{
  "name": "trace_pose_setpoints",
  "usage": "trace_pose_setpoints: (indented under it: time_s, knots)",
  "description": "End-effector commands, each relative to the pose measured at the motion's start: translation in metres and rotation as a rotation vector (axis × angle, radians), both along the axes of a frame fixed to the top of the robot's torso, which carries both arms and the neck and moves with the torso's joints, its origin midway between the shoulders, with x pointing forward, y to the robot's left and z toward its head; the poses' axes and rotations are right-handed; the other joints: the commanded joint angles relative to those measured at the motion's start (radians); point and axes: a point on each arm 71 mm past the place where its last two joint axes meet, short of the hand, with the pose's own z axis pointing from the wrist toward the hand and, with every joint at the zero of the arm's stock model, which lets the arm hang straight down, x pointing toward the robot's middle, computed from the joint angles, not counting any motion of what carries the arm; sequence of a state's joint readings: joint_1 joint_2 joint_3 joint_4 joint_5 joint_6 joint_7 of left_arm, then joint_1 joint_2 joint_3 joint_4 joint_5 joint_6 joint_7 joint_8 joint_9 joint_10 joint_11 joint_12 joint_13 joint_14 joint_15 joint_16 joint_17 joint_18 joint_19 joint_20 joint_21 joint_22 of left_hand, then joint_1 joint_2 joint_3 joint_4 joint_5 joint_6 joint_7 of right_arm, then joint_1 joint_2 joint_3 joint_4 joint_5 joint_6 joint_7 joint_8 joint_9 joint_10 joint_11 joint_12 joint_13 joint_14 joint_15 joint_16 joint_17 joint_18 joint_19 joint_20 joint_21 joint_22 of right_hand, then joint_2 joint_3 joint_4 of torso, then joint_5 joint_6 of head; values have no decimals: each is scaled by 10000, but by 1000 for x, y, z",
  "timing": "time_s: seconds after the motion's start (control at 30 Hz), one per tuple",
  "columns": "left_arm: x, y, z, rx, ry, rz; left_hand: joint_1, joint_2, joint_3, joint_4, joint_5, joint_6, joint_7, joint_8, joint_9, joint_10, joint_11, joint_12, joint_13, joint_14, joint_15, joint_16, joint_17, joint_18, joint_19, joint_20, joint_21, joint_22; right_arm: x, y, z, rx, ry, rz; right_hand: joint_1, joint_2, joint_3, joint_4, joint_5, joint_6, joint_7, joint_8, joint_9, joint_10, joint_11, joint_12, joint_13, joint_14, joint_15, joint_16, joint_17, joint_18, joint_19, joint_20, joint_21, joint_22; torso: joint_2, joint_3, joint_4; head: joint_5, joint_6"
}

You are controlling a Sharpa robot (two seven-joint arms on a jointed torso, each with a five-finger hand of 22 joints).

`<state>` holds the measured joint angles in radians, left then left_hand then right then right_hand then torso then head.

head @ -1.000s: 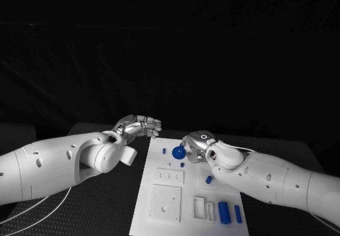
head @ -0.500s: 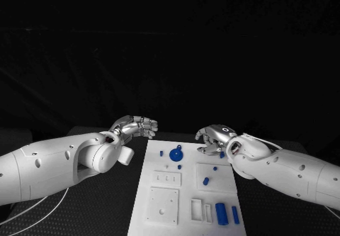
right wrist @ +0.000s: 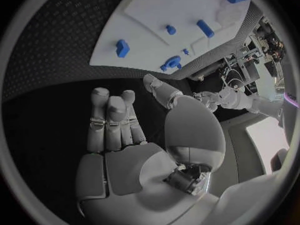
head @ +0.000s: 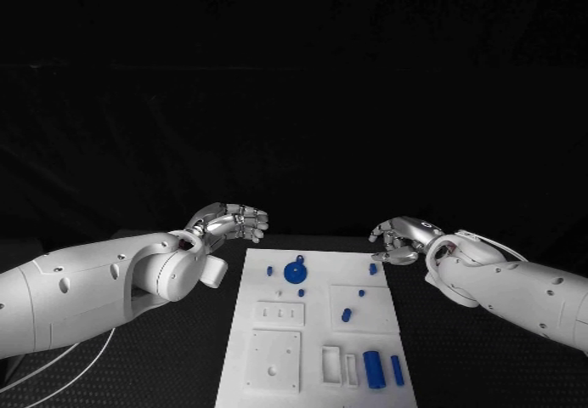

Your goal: Assemble the parts on the task board

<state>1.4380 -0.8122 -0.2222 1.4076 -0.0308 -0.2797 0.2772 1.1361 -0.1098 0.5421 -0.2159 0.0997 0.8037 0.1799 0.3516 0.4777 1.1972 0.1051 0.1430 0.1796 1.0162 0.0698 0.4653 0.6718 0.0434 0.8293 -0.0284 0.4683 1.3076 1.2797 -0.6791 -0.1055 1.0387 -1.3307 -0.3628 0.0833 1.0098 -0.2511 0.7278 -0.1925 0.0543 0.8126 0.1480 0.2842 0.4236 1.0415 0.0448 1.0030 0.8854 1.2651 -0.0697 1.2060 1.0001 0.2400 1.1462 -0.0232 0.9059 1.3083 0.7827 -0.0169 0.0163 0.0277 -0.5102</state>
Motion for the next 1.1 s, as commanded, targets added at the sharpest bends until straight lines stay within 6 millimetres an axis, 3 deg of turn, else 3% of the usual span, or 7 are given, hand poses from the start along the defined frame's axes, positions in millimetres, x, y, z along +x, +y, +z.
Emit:
trace_pose_setpoints:
  time_s: [0.03,0.23,0.4,0.47,0.7,0.93,1.1]
  knots:
    - [-1,-2,1,-85,-123,-237,-117,-18,-12,-68,-37,17,7,-48,13,9,16,30,11,46,23,-52,11,205,-85,8,33,148,1,-6,-7,163,468,95,8,69,-96,13,-1,11,130,-39,-26,-87,13,51,-7,-73,51,-74,20,218,-95,25,-18,177,-27,65,-63,64,41]
    - [0,-1,0,-86,-114,-227,-123,-9,-10,-70,-38,13,9,-53,18,-12,26,15,9,46,24,-57,15,206,-86,9,35,147,0,-14,-28,190,930,-48,-47,28,-305,50,20,-293,243,-207,-100,-297,124,55,-24,-231,155,-123,46,218,-250,96,-78,169,-8,64,-36,36,29]
    - [0,0,-1,-85,-102,-220,-126,-11,-9,-79,-39,6,11,-60,23,-38,38,-4,6,42,25,-63,18,206,-91,10,35,146,-3,-12,-40,256,1203,75,-49,-14,-504,-9,120,-501,316,-309,-138,-470,197,80,-25,-378,232,-146,72,218,-391,159,-122,177,-4,54,-26,32,-84]
    - [0,-1,-2,-87,-95,-228,-127,-11,-9,-82,-39,4,12,-63,24,-46,42,-10,5,41,26,-64,19,206,-92,10,34,145,-4,-12,-43,254,1267,96,-21,1,-575,-36,164,-542,342,-322,-139,-539,223,103,-22,-439,258,-144,87,218,-448,186,-131,184,1,66,-20,19,-110]
    - [0,-1,-2,-94,-79,-248,-127,-9,-7,-87,-38,-1,14,-68,27,-59,49,-20,3,41,26,-67,21,206,-94,10,35,145,-4,-11,-51,236,1365,88,153,105,-597,-120,244,-554,353,-312,-129,-603,236,163,-19,-495,272,-118,113,218,-497,210,-127,190,18,76,7,-28,-151]
    - [-1,-1,-2,-102,-65,-272,-129,-5,-5,-89,-38,-4,15,-71,30,-65,53,-25,4,41,27,-69,24,206,-95,11,36,144,-2,-2,-55,257,1327,24,284,280,-569,-147,181,-475,313,-256,-104,-602,200,233,-28,-495,240,-75,134,218,-494,225,-95,195,25,70,-20,-10,-154]
    - [-2,-3,-2,-112,-43,-321,-130,-4,-4,-90,-37,-6,16,-73,32,-68,55,-29,4,41,27,-71,25,206,-95,11,37,144,-1,-1,-56,232,1326,-26,439,412,-418,-158,28,-384,257,-200,-86,-572,144,284,-61,-473,187,-45,140,218,-471,220,-66,189,15,61,32,-14,-192]
